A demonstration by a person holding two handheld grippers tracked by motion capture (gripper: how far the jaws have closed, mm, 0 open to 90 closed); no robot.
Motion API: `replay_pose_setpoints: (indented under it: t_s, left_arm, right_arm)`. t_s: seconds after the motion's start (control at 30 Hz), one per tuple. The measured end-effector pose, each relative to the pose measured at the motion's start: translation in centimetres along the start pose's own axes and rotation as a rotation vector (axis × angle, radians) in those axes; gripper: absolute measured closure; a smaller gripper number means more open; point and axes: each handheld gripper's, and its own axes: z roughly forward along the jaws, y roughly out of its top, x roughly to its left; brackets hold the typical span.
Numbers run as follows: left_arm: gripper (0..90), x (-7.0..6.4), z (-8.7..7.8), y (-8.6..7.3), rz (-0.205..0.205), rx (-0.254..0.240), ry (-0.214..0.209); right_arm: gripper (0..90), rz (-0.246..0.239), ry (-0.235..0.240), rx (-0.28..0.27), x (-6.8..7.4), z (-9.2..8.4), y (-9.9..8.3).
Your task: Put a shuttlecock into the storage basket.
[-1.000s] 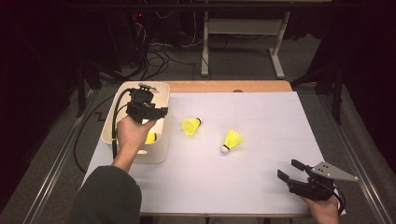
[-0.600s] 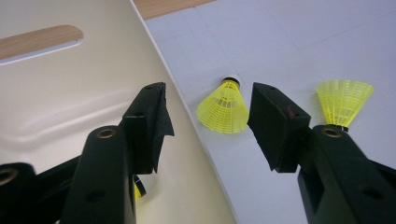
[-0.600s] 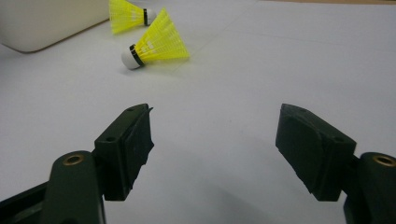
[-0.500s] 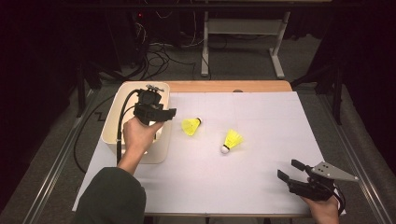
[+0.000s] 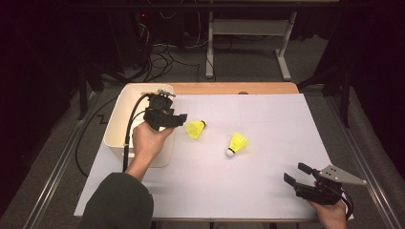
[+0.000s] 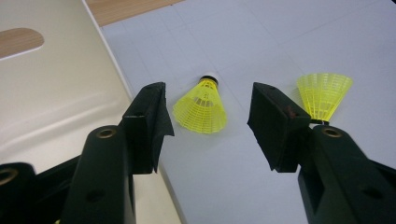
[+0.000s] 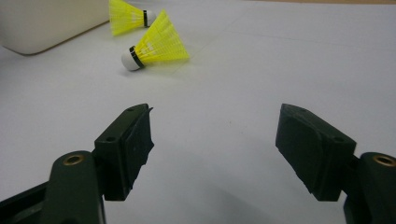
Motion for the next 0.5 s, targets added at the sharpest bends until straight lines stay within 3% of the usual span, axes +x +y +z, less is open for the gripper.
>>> replay_pose_setpoints:
  t_s: [0.5]
  left_arm:
    - [46.9,-1.3,1.0,0.0,0.030,0.008,-0.026]
  right_arm:
    - [27.4,0.002,0.005,-0.002,0.0,0.0,0.0]
